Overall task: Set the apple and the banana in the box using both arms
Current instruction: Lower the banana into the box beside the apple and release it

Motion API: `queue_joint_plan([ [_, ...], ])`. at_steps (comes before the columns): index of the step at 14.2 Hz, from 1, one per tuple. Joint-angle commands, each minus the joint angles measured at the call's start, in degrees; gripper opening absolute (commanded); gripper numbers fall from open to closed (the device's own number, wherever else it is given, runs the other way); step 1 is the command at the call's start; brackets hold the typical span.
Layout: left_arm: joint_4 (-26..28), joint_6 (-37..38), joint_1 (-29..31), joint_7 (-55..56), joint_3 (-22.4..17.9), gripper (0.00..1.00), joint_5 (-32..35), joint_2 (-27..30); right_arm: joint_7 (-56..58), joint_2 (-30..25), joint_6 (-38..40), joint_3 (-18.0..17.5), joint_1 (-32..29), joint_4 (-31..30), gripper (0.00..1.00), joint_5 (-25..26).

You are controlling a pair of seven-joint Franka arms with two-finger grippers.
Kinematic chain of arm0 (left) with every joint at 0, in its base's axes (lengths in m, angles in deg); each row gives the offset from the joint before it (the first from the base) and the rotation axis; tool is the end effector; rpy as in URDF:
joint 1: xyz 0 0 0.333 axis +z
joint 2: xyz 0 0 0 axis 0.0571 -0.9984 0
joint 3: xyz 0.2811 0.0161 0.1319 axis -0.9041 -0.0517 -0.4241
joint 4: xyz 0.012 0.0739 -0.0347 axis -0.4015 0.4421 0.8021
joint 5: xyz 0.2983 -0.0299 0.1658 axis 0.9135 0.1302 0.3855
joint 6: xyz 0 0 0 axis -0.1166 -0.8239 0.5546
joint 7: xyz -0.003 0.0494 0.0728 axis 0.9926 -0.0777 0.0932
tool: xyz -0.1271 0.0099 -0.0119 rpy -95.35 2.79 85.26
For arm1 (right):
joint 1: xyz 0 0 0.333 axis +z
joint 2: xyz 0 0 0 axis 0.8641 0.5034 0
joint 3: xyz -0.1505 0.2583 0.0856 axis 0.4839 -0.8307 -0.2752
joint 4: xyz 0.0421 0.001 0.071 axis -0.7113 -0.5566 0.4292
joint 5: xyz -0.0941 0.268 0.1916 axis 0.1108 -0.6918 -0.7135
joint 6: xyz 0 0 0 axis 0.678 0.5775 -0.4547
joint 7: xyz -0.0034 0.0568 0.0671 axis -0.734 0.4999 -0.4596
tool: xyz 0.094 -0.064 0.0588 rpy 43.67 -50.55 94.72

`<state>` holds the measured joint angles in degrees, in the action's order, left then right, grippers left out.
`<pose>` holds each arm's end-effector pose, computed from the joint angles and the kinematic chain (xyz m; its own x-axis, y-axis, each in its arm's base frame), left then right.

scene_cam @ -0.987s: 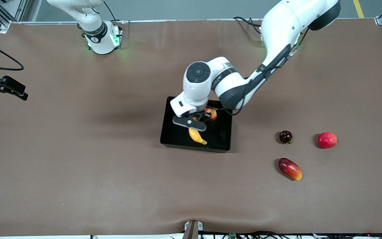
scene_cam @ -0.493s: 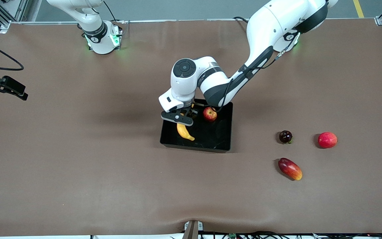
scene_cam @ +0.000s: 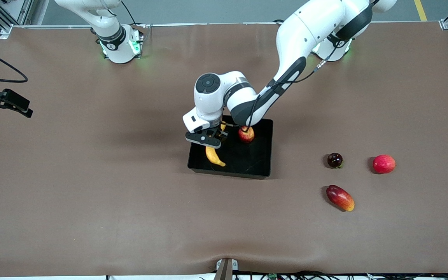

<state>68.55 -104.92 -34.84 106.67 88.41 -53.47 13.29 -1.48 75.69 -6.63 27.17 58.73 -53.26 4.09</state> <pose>0.4699 -0.5363 0.2494 0.9523 -0.2743 0.1340 -0.2790 -0.9601 0.0179 0.5143 -0.0182 0.6021 0.9967 -0.0758 0.0285 -0.0765 -0.9968 0.0234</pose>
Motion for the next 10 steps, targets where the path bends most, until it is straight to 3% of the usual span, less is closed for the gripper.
queue_joint_plan([
  [1,-1.61,-1.79,-0.69,0.18,-0.77,0.0,-1.0,-2.87,0.22,0.09,0.5,-0.56,-0.45,0.87,1.0,0.88],
  [7,-0.73,-1.79,-0.69,0.53,-0.85,0.0,-0.91,-4.46,0.13,0.09,0.06,-0.56,-0.45,0.87,1.0,0.71],
  [8,-0.73,-1.79,-0.69,0.53,-0.85,0.09,-0.82,-4.46,-0.13,0.09,0.06,-0.56,-0.28,0.87,1.0,0.71],
  [9,-0.73,-1.79,-0.52,-0.34,-0.85,0.33,-0.13,-4.37,-0.14,0.09,0.06,-0.56,-0.19,0.87,1.0,0.53],
  [10,-0.73,-1.79,-0.34,-0.44,-0.94,0.77,0.32,-4.11,-0.22,0.09,0.15,-0.56,-0.27,0.87,1.0,0.27],
])
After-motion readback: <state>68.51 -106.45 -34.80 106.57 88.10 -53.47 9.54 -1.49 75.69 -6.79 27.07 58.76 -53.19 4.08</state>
